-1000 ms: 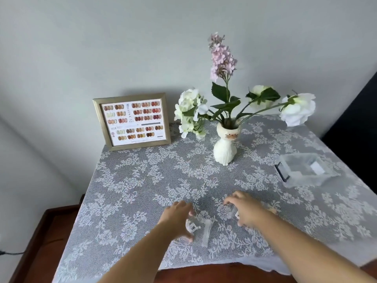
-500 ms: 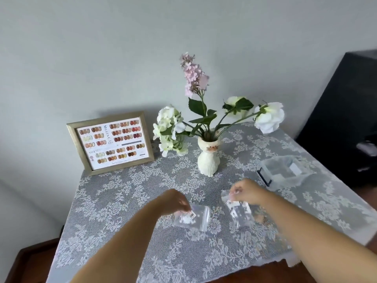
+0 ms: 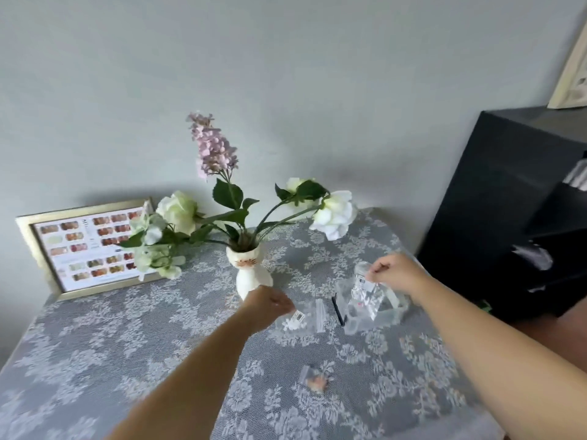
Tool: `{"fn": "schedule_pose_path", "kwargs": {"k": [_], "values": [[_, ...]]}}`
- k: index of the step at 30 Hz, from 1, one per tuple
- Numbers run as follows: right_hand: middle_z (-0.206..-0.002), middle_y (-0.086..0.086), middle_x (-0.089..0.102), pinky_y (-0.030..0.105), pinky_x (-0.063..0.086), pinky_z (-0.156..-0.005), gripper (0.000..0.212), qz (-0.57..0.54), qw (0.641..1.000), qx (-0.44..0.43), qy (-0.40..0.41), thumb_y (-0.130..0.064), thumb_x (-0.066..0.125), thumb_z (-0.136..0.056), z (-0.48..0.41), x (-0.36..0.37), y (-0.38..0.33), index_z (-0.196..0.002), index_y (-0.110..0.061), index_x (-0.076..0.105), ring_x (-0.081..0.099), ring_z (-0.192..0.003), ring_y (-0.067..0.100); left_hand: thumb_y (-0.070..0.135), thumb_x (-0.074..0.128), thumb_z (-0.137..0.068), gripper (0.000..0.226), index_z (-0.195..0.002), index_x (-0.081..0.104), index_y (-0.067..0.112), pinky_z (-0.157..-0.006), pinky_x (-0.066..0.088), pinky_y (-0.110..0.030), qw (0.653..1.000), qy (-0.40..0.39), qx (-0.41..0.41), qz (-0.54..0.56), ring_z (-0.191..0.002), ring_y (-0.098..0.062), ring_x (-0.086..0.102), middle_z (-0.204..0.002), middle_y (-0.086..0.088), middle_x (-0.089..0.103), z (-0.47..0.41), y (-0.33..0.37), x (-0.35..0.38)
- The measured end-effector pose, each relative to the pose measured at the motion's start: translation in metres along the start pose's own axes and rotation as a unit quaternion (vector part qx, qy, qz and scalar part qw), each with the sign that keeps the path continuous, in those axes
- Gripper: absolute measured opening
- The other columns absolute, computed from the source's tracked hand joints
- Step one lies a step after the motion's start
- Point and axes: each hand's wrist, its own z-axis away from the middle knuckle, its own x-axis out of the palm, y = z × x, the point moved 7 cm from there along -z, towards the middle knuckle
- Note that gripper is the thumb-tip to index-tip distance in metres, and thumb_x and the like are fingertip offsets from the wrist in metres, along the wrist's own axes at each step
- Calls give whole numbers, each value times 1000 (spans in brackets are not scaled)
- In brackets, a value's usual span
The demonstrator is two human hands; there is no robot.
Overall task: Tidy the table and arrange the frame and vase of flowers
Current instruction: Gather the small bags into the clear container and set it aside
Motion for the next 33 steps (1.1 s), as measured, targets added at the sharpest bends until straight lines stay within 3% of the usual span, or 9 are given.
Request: {"fn": "schedule_pose_path", "kwargs": {"k": [4,7,9,11,18,23,26,29,33], "values": [[-91,6,68,26,41,-76,18,-1,1000,-9,-9,-12,71,-77,-18,-26,17,-93,-4,68,59,-78,12,24,66,-82,14,-92,70,16,-68,46,-14,1000,21,-7,-8,-85,-15,66,-93,1,70,-14,16,18],[-90,9,67,26,42,-74,16,21,1000,-11,-3,-11,71,-77,-28,-29,27,-91,-4,66,60,-79,17,21,65,-83,5,-85,69,21,-66,52,-21,999,37,-20,3,-79,-24,67,-86,4,69,-15,19,25],[-81,8,65,27,46,-69,12,60,998,-4,-6,-14,72,-77,-33,-24,35,-81,-5,65,60,-71,18,20,65,-83,9,-77,65,28,-66,53,-25,999,41,-28,7,-74,-22,64,-80,9,66,-15,20,30],[-73,8,63,29,49,-63,13,87,996,13,-14,-13,71,-77,-36,-15,42,-76,-3,63,58,-63,16,21,65,-83,15,-74,63,32,-59,51,-17,998,46,-34,9,-70,-16,64,-76,12,65,-14,21,32],[-76,10,64,24,48,-56,23,102,992,60,-38,-7,71,-77,-42,19,53,-96,1,60,60,-64,18,23,63,-84,15,-72,61,32,-57,50,-19,997,54,-51,15,-66,-14,60,-78,7,66,-17,19,33],[-80,8,64,25,54,-55,9,144,987,56,-43,-5,67,-79,-48,29,52,-85,-2,62,64,-66,18,23,63,-84,8,-76,61,26,-53,45,-14,997,54,-47,5,-63,-9,58,-75,6,64,-23,17,34],[-67,4,59,24,45,-47,11,179,983,42,-30,-9,67,-79,-50,19,49,-72,-5,59,57,-58,17,20,63,-84,9,-77,61,23,-59,50,-18,998,51,-37,5,-62,-10,57,-72,5,63,-31,24,34],[-68,5,61,28,52,-55,10,188,982,26,-16,-12,68,-79,-50,1,50,-75,-3,63,58,-57,17,18,61,-85,8,-78,62,22,-64,52,-23,999,42,-31,5,-64,-13,57,-73,3,63,-43,38,35],[-91,14,66,38,55,-72,14,189,982,-6,11,-3,64,-76,-45,-18,62,-89,1,64,64,-77,24,18,59,-86,7,-81,64,21,-61,50,-18,999,26,-19,7,-63,-10,54,-78,3,64,-65,65,43]]}}
